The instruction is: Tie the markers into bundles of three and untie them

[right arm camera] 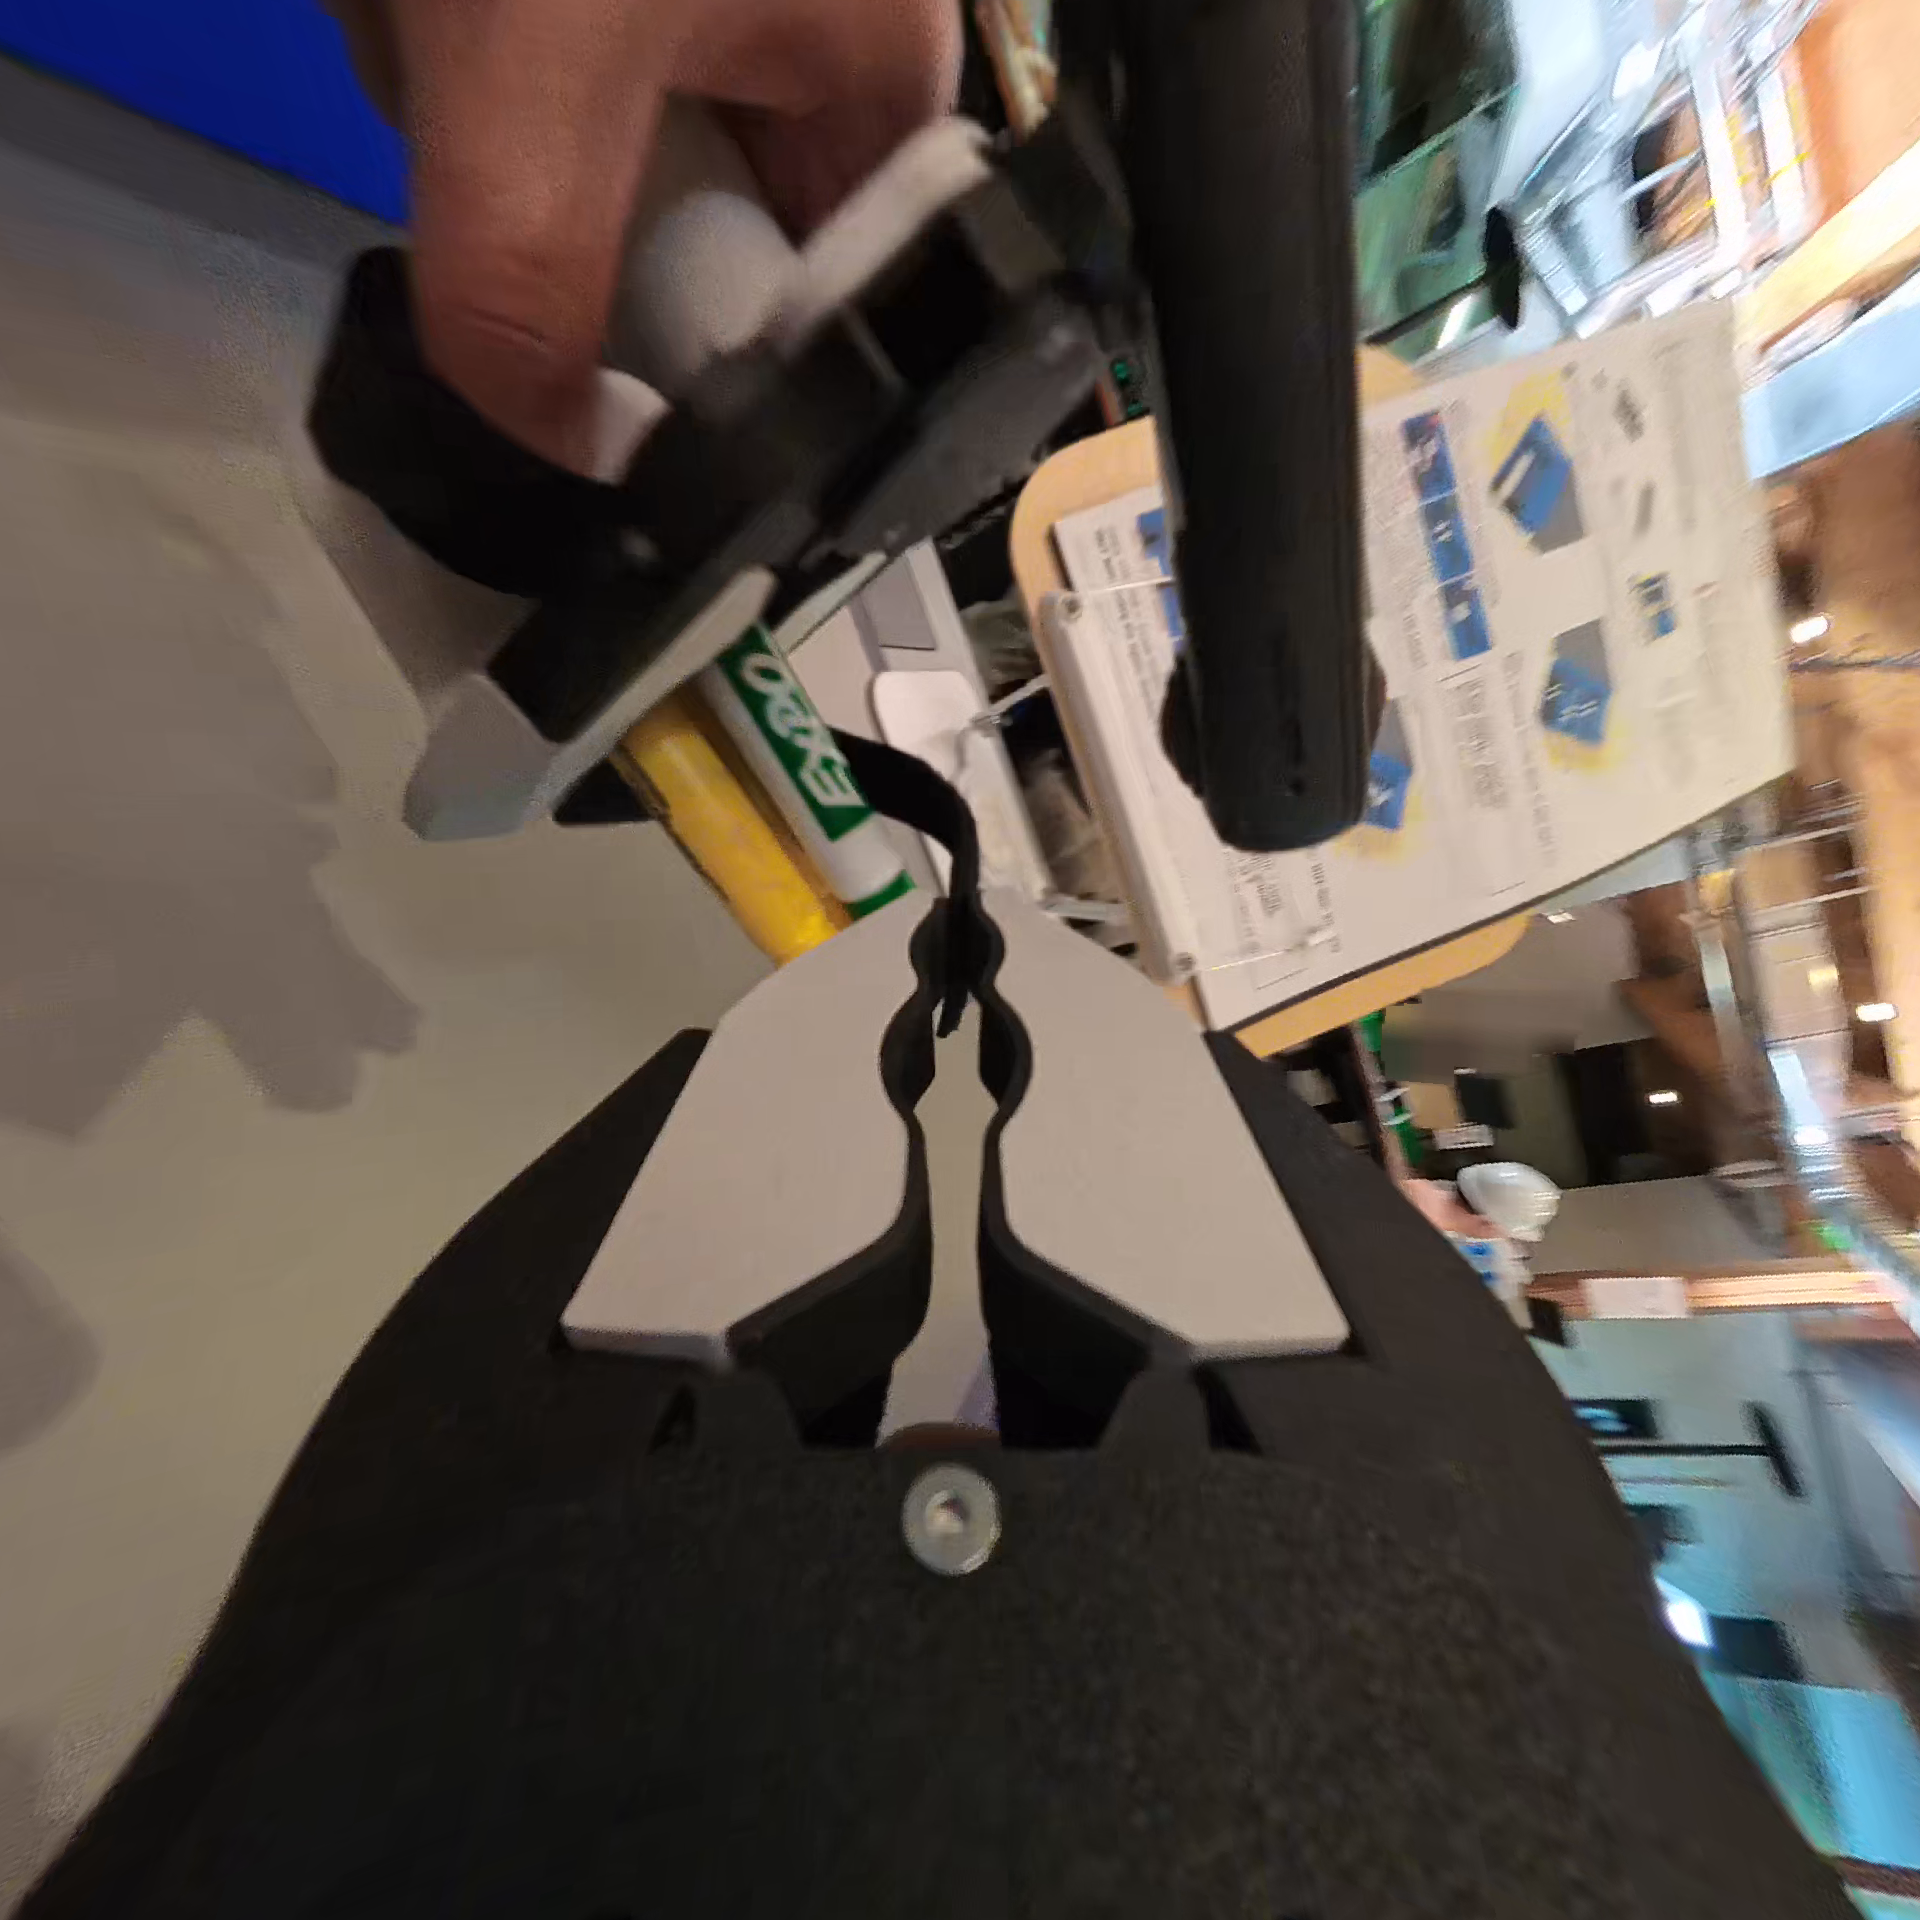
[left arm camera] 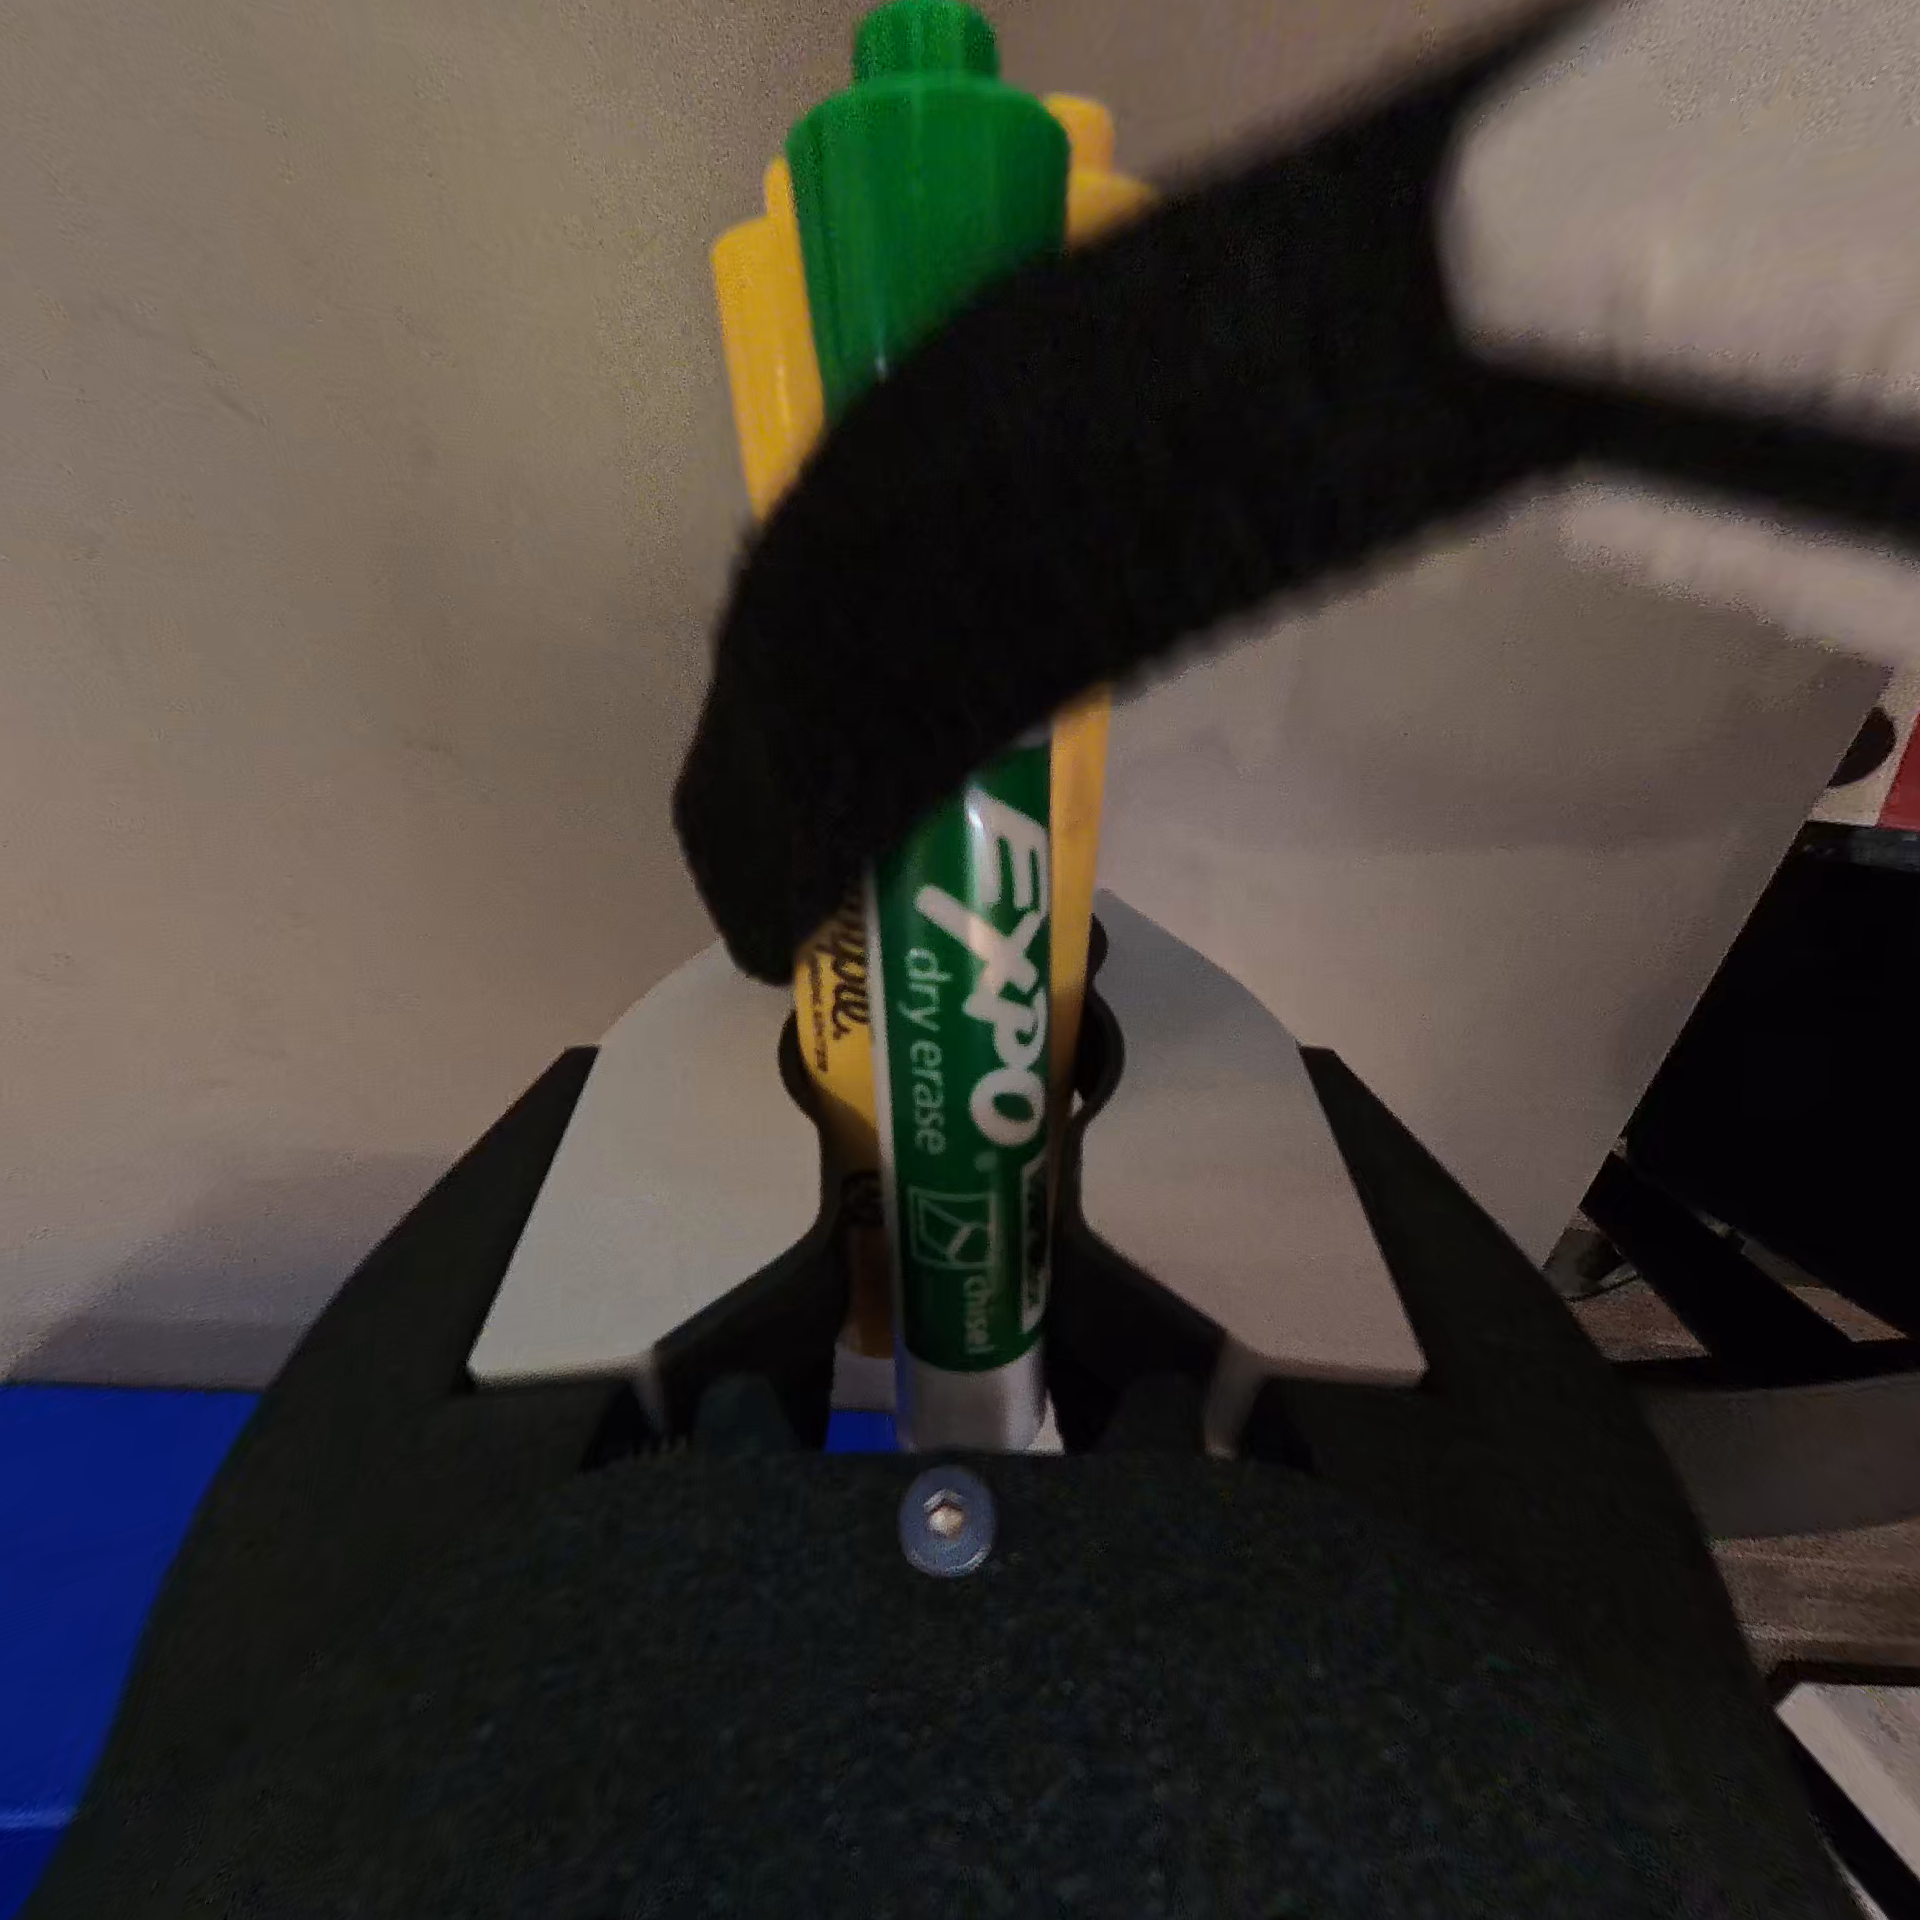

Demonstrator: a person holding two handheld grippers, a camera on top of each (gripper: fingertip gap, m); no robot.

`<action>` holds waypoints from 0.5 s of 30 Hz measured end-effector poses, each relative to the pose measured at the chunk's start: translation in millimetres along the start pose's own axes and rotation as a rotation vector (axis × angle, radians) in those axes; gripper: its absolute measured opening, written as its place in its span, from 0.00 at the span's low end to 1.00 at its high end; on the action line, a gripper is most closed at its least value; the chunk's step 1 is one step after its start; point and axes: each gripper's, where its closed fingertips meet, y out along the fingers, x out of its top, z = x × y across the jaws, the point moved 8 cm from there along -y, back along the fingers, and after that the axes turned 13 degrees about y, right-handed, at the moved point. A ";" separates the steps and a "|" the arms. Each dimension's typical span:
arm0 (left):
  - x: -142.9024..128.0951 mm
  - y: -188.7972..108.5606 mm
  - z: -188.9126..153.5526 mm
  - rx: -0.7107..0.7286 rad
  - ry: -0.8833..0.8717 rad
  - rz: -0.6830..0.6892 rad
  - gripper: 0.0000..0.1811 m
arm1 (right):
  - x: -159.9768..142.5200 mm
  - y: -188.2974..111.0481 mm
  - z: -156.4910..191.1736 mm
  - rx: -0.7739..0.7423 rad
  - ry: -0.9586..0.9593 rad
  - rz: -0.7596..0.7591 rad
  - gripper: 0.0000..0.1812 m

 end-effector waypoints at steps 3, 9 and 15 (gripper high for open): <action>4.9 -1.4 1.8 0.005 0.009 0.011 0.23 | 3.2 -5.6 13.3 -0.027 -0.059 -0.036 0.01; 7.0 -6.5 1.2 0.018 0.021 0.019 0.24 | 6.2 -16.4 29.6 -0.030 -0.073 -0.086 0.01; 5.4 -8.2 1.0 0.023 0.022 0.023 0.23 | 8.2 -22.0 45.2 0.052 -0.013 -0.096 0.02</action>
